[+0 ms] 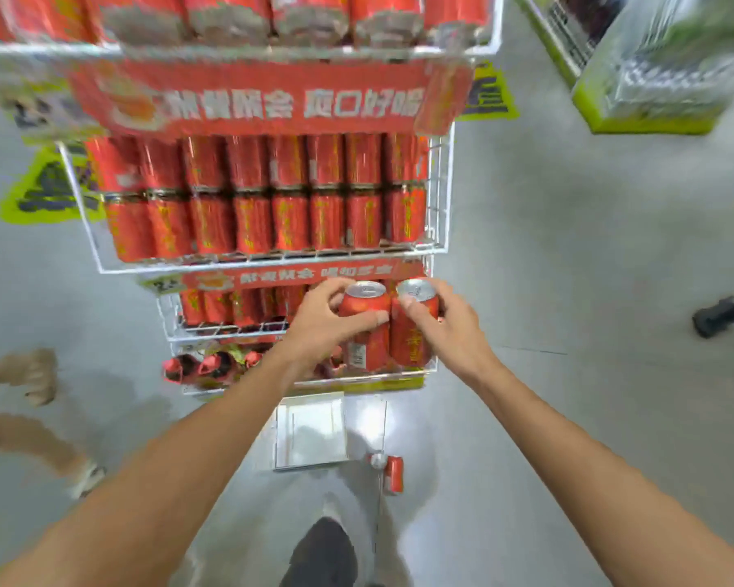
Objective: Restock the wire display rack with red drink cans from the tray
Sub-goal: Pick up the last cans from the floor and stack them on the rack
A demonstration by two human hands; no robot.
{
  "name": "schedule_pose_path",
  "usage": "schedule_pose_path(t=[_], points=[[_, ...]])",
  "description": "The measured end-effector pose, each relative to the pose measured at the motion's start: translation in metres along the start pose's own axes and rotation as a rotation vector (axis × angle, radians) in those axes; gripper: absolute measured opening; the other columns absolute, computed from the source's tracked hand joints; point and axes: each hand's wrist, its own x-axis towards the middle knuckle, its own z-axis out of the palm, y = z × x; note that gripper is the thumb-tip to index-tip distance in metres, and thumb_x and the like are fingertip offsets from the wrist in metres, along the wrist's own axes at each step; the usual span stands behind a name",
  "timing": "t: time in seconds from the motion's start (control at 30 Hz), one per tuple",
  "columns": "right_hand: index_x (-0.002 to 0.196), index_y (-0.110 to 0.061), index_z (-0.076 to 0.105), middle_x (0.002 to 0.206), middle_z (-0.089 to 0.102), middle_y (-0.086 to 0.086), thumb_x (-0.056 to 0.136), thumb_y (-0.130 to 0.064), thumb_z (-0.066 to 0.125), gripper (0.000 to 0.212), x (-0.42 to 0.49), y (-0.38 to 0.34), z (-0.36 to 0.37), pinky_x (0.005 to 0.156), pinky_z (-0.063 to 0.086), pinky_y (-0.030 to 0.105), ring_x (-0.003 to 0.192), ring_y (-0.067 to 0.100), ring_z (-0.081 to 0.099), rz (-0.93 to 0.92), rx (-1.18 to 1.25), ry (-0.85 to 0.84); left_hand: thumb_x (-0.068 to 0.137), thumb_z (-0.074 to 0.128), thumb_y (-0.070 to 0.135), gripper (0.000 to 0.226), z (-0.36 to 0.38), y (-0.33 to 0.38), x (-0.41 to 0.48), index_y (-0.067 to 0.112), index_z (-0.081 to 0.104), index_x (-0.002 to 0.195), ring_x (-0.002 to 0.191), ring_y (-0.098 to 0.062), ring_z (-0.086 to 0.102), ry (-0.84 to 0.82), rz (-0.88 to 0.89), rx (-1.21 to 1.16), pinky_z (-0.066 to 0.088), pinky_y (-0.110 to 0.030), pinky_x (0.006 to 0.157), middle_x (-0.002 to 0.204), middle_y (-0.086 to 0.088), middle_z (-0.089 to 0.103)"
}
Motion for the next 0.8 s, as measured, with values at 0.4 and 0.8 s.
schedule_pose_path(t=[0.4, 0.8], points=[[0.130, -0.027, 0.037, 0.123, 0.060, -0.007, 0.091, -0.057, 0.069, 0.058, 0.010, -0.232, -0.010, 0.094, 0.050, 0.036, 0.111, 0.012, 0.063, -0.193, 0.124, 0.056, 0.095, 0.072, 0.038, 0.038, -0.091, 0.179, -0.040, 0.025, 0.058, 0.127, 0.098, 0.002, 0.068, 0.269, 0.304, -0.117, 0.053, -0.014, 0.085, 0.114, 0.009, 0.071], [0.114, -0.027, 0.065, 0.100, 0.075, -0.010, 0.082, -0.065, 0.076, 0.051, 0.048, -0.403, 0.055, 0.083, 0.056, 0.030, 0.091, 0.006, 0.071, -0.467, 0.039, 0.133, 0.082, 0.076, 0.037, 0.041, -0.269, 0.259, -0.016, 0.017, 0.070, 0.117, 0.108, -0.025, 0.075, 0.310, 0.410, -0.165, 0.057, -0.051, 0.100, 0.111, -0.004, 0.079]])
